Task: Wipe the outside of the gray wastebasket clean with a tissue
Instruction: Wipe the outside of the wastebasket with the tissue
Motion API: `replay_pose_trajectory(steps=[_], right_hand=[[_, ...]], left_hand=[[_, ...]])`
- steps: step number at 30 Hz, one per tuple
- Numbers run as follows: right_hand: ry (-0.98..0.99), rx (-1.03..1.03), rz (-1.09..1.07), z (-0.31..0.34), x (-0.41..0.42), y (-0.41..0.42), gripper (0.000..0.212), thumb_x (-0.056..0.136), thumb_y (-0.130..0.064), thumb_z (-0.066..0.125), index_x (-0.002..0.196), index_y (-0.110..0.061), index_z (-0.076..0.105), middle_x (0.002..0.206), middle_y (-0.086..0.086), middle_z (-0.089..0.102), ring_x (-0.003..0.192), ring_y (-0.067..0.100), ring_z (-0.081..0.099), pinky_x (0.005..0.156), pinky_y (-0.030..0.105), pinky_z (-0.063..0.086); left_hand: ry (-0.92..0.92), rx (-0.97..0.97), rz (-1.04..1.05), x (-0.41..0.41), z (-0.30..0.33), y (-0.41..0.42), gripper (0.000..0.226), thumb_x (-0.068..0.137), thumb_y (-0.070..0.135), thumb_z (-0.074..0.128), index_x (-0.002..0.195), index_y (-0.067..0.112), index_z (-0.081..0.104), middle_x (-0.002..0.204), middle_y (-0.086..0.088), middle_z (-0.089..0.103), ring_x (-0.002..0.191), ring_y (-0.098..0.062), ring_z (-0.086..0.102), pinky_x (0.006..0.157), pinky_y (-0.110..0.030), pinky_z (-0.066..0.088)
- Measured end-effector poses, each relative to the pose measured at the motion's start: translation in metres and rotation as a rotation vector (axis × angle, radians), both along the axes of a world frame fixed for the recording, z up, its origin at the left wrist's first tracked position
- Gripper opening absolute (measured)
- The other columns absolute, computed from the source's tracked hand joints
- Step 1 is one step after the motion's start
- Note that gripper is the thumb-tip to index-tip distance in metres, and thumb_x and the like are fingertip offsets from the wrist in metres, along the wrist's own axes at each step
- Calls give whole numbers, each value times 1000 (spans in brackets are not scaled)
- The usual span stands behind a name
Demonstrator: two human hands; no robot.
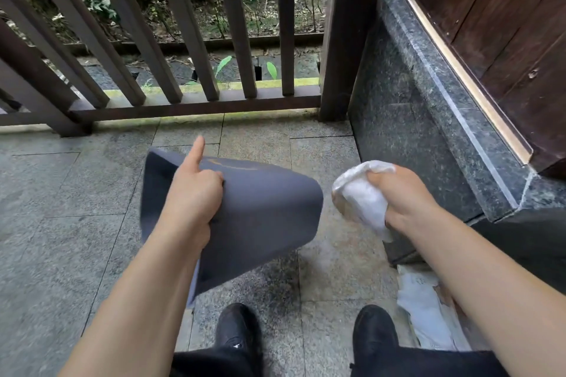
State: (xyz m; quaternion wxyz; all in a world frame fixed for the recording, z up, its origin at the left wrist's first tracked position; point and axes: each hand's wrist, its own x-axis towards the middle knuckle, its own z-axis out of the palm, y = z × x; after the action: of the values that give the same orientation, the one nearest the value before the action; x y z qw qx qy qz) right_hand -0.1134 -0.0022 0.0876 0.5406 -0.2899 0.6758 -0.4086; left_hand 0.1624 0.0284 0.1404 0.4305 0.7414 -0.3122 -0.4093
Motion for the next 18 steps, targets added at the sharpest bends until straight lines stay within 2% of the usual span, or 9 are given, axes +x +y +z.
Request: replay_pose_trajectory(steps=[3,5,6,8,9,11,14,16,18], right_hand=[[-379,162,-163,-3,14,-1,27,100,10,43,125,6,54,116,27,61,86,31,65,75,44,56],[-484,177,-223,-4,26,2,25,100,12,41,121,9,54,116,28,63,86,33,67,69,44,56],[-518,181,-233,-2,33,5,22,101,10,40,115,8,56,109,26,65,83,33,68,64,43,57],[-562,149,-254,6,44,13,24,103,6,36,115,9,57,98,24,67,80,32,69,59,35,58],[-558,96,-256,9,48,16,29,102,4,35,119,12,57,101,26,68,84,35,69,66,35,57],[-524,-75,-220,21,56,20,34,97,5,37,118,17,59,108,27,67,93,37,67,82,42,50],[-319,-406,-56,48,76,34,22,90,9,53,108,18,61,106,21,70,99,31,67,96,38,49],[46,-612,200,55,89,50,18,96,1,58,111,5,65,112,13,71,109,25,66,100,32,47],[474,-823,482,51,95,64,25,99,-9,56,123,-4,62,120,9,67,116,22,59,104,30,42]], left_hand=[[-376,-112,-81,10,4,4,66,96,21,44,151,57,35,63,11,51,55,-17,44,61,-37,37],[-507,-184,-128,15,7,9,61,99,26,45,148,61,36,61,8,50,56,-15,47,60,-37,41],[-542,-218,-160,17,9,12,60,100,26,46,146,63,36,62,8,51,57,-8,49,62,-32,44],[-548,-272,-241,18,12,16,59,103,23,49,146,63,39,69,14,53,61,10,52,63,-6,39],[-538,-298,-287,18,13,17,59,104,20,50,145,62,41,72,17,52,64,15,51,65,1,35],[-518,-354,-380,14,15,19,62,105,18,51,144,65,40,84,13,49,68,5,46,67,4,32],[-459,-446,-493,-1,18,22,65,104,18,52,143,68,38,102,9,45,87,-2,38,68,-9,34],[-371,-483,-525,-13,19,22,62,102,24,50,143,68,38,106,9,44,93,-5,39,71,-15,34],[-272,-484,-533,-23,18,21,58,101,29,49,145,65,38,109,17,50,98,1,47,83,-13,39]])
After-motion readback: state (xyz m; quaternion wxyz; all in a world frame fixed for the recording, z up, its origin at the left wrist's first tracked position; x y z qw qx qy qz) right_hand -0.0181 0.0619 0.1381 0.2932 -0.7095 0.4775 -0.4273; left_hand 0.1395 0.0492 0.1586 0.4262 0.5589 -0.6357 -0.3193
